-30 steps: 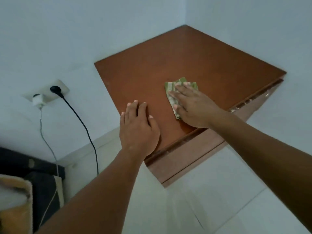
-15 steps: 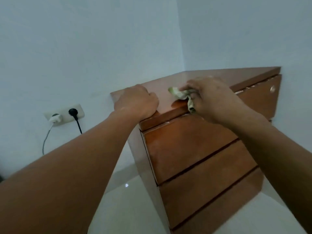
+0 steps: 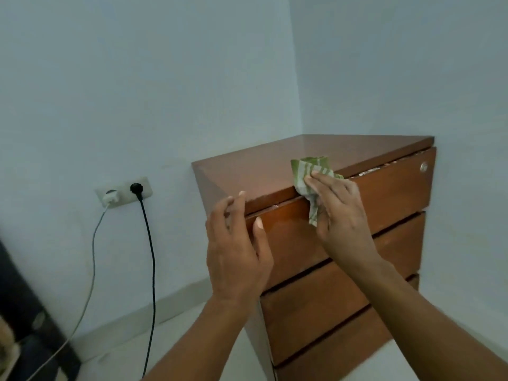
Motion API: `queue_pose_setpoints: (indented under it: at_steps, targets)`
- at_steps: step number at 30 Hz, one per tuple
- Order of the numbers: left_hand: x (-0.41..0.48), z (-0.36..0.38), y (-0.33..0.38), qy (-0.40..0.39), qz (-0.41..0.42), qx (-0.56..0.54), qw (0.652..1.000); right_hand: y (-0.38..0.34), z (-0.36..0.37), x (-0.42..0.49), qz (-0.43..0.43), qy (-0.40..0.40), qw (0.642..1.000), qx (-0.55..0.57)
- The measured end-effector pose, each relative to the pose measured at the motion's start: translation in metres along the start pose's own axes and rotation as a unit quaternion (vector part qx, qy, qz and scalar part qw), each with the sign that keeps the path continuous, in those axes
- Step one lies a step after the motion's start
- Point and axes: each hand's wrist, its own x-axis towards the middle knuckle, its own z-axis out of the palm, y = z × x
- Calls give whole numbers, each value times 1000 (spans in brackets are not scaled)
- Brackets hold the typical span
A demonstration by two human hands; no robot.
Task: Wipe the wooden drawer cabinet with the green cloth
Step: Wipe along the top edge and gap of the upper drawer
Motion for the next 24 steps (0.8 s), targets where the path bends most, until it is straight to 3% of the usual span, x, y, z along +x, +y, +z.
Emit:
queue_pose_setpoints:
  at_steps: [9, 24]
  targets:
    - [-5, 13, 42, 44, -207, -80, 974, 13, 2, -6, -26, -16, 999, -21]
    - [13, 17, 48, 70, -274, -81, 956, 8, 6, -5, -8, 22, 1000, 11]
